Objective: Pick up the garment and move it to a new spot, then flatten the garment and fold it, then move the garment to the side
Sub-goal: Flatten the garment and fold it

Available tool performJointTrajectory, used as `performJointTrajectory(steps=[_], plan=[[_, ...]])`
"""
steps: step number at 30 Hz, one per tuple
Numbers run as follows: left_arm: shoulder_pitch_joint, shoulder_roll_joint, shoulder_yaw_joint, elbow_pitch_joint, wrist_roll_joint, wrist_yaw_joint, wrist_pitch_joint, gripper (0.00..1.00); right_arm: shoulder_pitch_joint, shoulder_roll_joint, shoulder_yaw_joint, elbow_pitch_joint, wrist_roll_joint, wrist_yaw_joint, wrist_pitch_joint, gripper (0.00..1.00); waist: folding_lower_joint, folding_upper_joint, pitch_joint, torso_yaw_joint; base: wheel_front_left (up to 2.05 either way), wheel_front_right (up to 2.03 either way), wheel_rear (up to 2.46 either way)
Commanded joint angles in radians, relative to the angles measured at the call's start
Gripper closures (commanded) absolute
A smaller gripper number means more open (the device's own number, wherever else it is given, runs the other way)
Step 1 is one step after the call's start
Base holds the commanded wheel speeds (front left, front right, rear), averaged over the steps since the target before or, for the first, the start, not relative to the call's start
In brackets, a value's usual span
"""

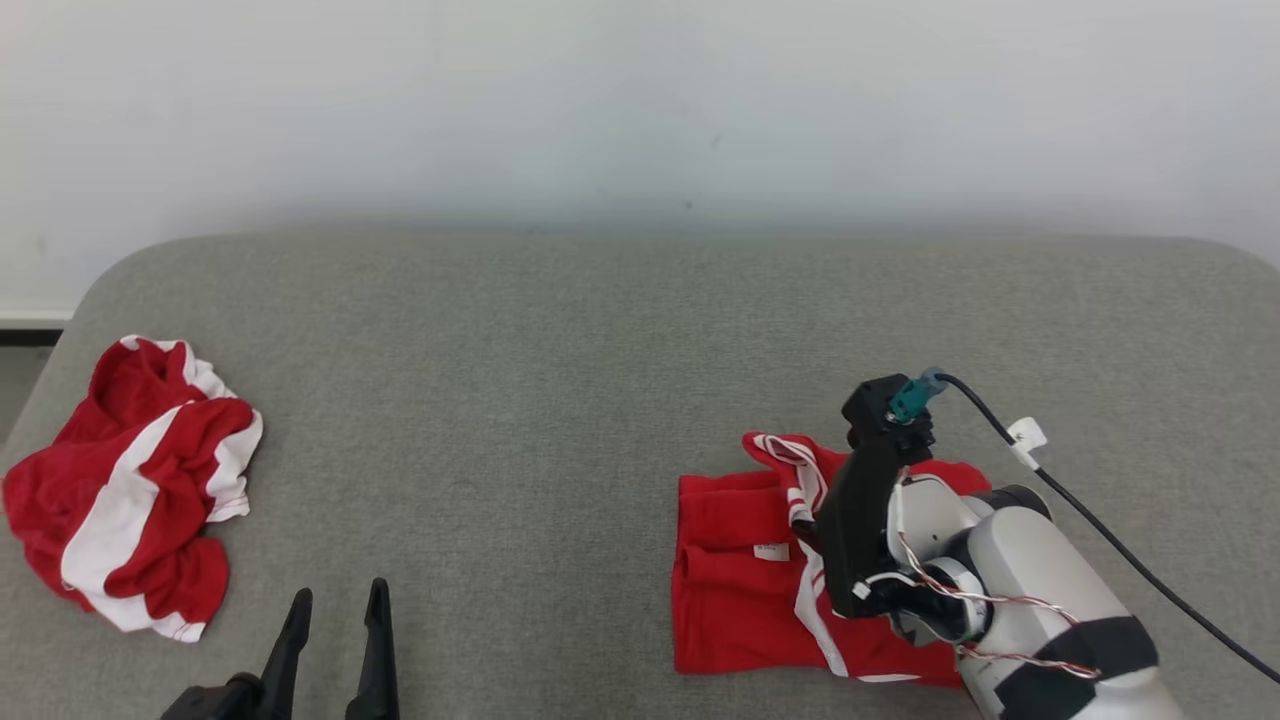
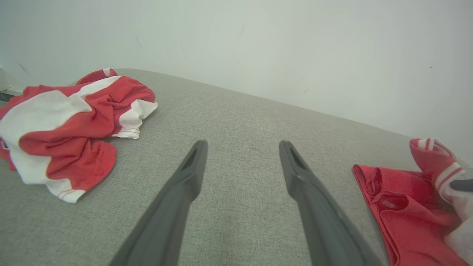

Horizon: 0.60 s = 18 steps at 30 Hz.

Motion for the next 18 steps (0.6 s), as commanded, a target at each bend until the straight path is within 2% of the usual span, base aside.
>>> performJointTrajectory(steps=[1,10,18], plan=[[-0.013,0.0,-0.005,-0.003,-0.003,0.004,-0.001,0.0,-0.026,0.017,0.006,0.032,-0.001,-0.002,-0.016,1.0,0.0001,0.0,0.025,0.03,0.0,0.0,0.0],[-0.026,0.0,-0.023,-0.005,-0.007,0.015,-0.001,0.0,-0.118,0.074,0.06,0.216,-0.002,-0.002,-0.105,1.0,0.0001,0.0,0.053,0.064,0.0,0.0,0.0],[-0.041,0.0,-0.036,-0.005,-0.018,0.022,-0.001,0.0,-0.155,0.091,0.137,0.304,0.042,-0.002,-0.193,1.0,0.0001,0.0,0.064,0.064,0.0,0.0,0.0]])
